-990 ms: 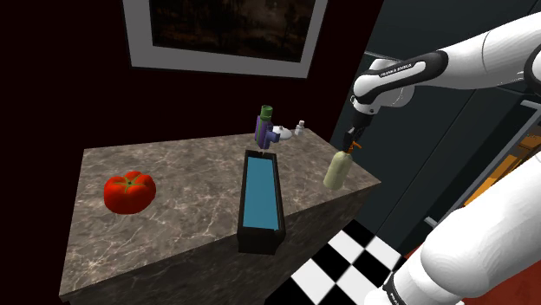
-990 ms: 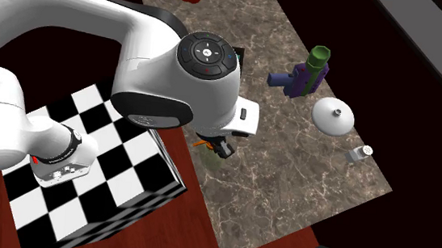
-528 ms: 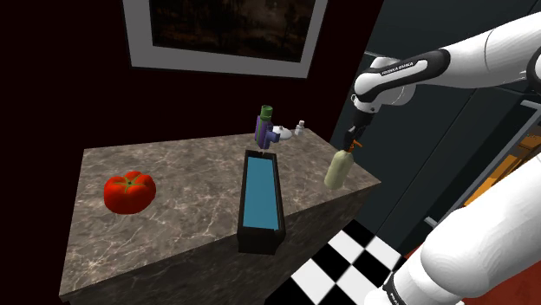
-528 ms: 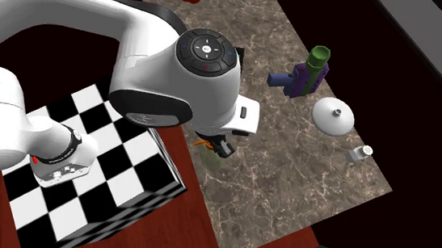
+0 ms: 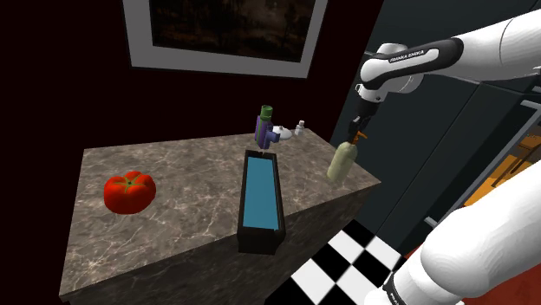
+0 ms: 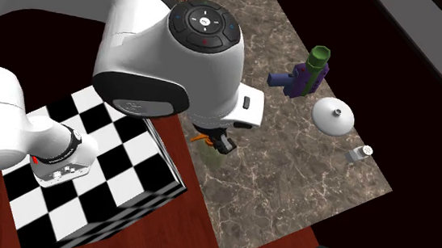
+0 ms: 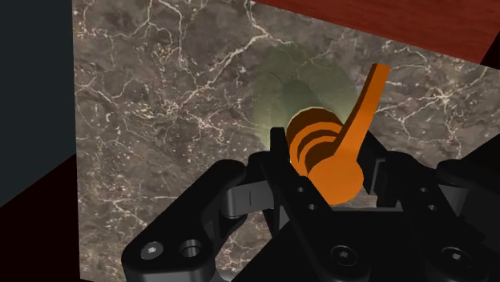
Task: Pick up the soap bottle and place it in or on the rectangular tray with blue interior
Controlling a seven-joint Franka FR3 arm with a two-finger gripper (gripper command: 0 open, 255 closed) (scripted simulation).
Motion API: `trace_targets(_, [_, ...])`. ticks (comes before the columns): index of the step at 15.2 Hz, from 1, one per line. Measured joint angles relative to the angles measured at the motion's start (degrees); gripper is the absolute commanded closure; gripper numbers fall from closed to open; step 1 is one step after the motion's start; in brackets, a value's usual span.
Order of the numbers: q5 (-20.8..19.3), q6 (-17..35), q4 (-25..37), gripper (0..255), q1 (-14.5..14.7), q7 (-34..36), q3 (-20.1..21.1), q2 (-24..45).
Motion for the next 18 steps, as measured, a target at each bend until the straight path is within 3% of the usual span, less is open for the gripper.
trace_targets(18, [-0.04,-14.12,12.35,255,0.44,0.37,1.23,-1.87])
